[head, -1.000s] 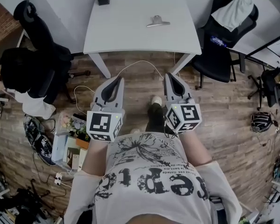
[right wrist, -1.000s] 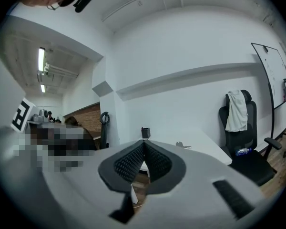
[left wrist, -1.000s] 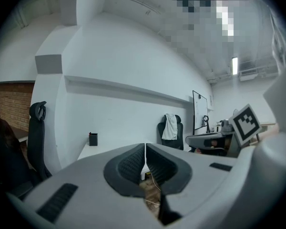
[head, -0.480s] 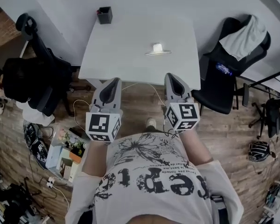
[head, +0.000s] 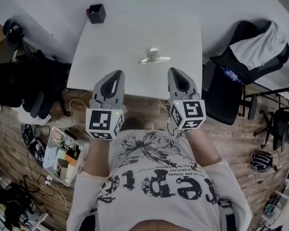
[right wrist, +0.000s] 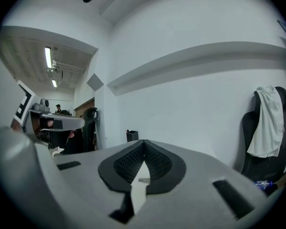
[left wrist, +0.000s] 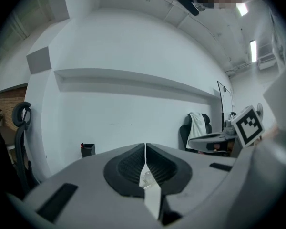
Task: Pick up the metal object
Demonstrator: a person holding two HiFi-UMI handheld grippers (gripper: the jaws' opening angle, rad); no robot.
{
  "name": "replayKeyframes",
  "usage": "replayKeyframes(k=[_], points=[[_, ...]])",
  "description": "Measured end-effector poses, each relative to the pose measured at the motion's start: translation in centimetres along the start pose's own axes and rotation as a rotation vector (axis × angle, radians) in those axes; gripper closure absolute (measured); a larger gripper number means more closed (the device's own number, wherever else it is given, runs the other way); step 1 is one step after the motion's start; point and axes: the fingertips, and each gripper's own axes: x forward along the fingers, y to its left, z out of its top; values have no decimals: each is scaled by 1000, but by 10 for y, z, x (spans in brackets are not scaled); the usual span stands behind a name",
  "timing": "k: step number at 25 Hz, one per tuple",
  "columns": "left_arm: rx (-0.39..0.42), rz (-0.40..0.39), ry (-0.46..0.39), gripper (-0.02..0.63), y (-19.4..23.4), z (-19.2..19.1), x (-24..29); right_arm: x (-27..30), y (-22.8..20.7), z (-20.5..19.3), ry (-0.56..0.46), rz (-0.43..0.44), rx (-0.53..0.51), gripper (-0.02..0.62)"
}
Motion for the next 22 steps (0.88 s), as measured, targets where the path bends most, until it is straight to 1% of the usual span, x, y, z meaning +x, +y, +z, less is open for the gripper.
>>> replayKeyframes(k=[7, 12, 18, 19, 20, 22], points=[[-17, -28, 35, 595, 18, -13, 48, 49, -18, -20, 90, -1, 19, 604], [-21, -82, 27, 595, 46, -15, 84, 90, -23, -31, 153, -19, 23, 603], [-27, -144, 24, 595, 77, -19, 120, 133, -29, -60, 257, -56, 38, 601], [-31, -153, 31, 595, 82, -22, 127, 140, -30, -67, 279, -57, 43, 583], [-33, -160, 37, 595, 86, -25, 133, 148, -31, -75, 302, -55, 47, 533], [-34, -173, 50, 595, 94, -32, 144, 162, -33, -91, 351, -56, 49, 491]])
